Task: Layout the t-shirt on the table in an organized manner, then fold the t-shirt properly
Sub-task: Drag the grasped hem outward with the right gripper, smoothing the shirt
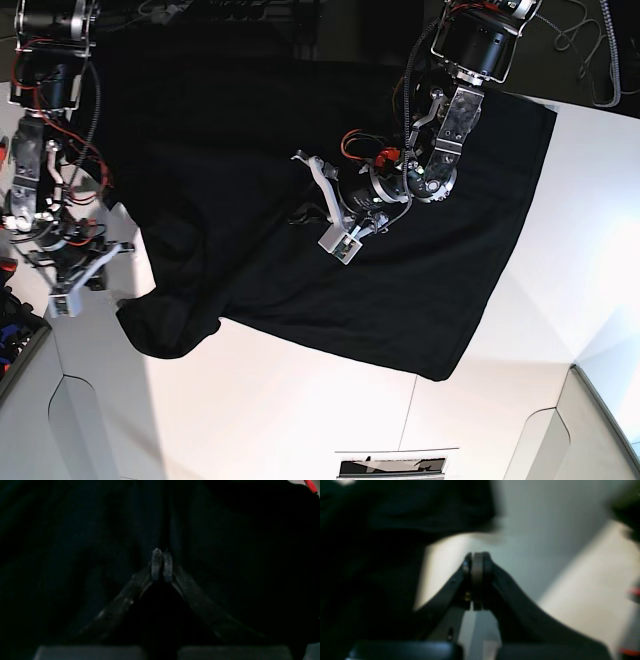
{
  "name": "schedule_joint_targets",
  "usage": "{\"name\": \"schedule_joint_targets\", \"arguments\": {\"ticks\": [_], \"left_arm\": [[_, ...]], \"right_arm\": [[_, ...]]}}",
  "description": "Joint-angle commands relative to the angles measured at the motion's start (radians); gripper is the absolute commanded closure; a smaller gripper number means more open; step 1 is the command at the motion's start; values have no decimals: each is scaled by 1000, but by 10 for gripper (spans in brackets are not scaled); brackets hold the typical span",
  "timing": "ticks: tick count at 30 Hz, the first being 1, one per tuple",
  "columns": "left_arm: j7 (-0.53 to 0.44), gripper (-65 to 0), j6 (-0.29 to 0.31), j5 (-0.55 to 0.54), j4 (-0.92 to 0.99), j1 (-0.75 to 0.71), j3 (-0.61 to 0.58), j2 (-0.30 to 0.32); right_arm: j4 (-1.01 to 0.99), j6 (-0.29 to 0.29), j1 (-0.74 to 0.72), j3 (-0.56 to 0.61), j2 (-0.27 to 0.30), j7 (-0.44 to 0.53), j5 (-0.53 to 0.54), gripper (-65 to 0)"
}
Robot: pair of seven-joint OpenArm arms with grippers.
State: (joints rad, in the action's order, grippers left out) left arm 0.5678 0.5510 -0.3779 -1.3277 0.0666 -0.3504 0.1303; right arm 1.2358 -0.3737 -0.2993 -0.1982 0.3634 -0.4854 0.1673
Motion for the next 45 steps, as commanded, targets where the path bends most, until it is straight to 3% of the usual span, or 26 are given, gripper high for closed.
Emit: {"name": "schedule_joint_targets", "arguments": {"ticks": [1, 4, 7, 9, 12, 17, 20, 28, 32, 36, 45], "left_arm": [[64, 0, -8, 38, 2, 0, -3, 5], [62, 0, -8, 37, 2, 0, -3, 5], [57, 0, -8, 38, 2, 0, -3, 5], [56, 0, -8, 38, 2, 0, -3, 5], [56, 0, -8, 38, 2, 0, -3, 5], [53, 0, -8, 38, 2, 0, -3, 5], [41, 0, -8, 38, 2, 0, -3, 5], [34, 0, -8, 38, 2, 0, -3, 5], [34, 0, -8, 38, 2, 0, -3, 6], [34, 0, -8, 38, 2, 0, -3, 6], [34, 0, -8, 39, 2, 0, -3, 6]], "right_arm": [[14, 11, -31, -34, 31, 31, 9, 0], [14, 8, -39, -119, 55, 9, 82, 0], [15, -93, -41, -167, 54, -73, 274, 0], [15, -171, -40, -168, 37, -141, 402, 0], [35, -192, -36, -167, -25, -212, 484, 0], [72, -200, 13, -98, -140, -221, 479, 0], [71, -202, 42, 2, -189, -208, 414, 0], [71, -129, 73, 175, -216, -116, 145, 0], [71, -68, 72, 174, -183, -107, 71, 0], [71, -20, 72, 169, -103, -83, 57, 0], [71, -15, 71, 37, 20, -56, 70, 0]]}}
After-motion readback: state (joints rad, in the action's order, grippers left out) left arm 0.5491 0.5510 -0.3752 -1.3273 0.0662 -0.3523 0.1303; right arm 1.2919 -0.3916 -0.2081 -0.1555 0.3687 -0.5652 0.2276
